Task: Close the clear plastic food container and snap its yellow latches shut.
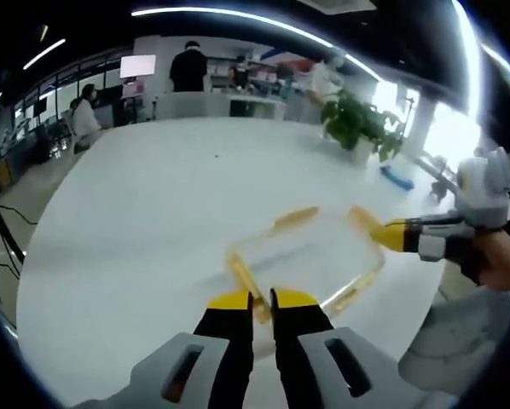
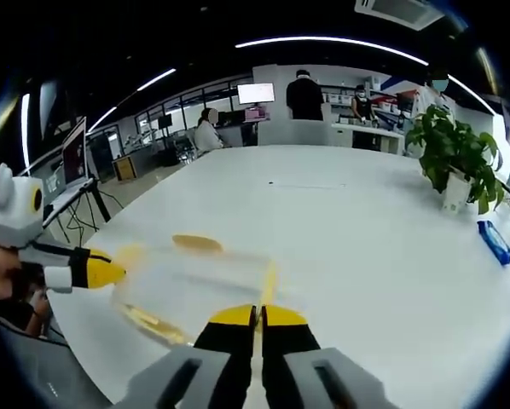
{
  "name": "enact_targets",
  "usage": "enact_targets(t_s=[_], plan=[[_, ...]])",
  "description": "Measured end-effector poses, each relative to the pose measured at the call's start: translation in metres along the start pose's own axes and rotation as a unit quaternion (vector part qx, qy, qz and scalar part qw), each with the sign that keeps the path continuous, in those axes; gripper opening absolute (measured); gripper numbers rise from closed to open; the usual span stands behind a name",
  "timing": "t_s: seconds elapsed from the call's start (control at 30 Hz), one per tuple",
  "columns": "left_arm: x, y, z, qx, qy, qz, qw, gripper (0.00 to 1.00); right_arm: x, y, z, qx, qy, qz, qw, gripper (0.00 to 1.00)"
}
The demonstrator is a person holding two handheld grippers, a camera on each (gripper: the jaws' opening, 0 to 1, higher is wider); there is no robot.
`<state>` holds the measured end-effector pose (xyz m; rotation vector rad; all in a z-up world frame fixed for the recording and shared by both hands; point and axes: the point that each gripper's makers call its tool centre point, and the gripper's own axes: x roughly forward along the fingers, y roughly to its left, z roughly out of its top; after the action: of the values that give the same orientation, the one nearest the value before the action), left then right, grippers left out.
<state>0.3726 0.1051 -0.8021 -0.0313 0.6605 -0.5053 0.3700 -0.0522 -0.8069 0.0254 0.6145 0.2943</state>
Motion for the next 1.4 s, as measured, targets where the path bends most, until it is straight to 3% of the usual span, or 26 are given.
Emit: enact_targets(t_s=[0.67, 0.73, 0.8, 1.07, 1.4], plan=[[-0.001, 0.001, -0.002, -0.017, -0.007, -0.008, 0.9998, 0.04, -0.001, -0.001, 0.0, 0.021, -0.009, 0.005, 0.9997, 0.0], [-0.001, 0.0, -0.001, -0.006, -0.01, -0.016, 0.9998, 0.05, -0.002, -0.009, -0.001, 0.015, -0.006, -0.013, 0.9998, 0.02], [-0.002, 0.003, -0.003, -0.002, -0.005, -0.014, 0.9999, 0.07, -0.003, -0.016, 0.002, 0.004, -0.014, -0.032, 0.9994, 0.08], [-0.004, 0.019, -0.005, -0.021, -0.006, 0.002, 0.9998, 0.25, -0.006, -0.028, 0.001, 0.017, -0.009, -0.036, 0.9992, 0.1], [-0.002, 0.009, -0.001, -0.076, -0.014, -0.028, 0.9966, 0.26, -0.002, -0.008, 0.005, 0.031, -0.018, 0.017, 0.9992, 0.2]])
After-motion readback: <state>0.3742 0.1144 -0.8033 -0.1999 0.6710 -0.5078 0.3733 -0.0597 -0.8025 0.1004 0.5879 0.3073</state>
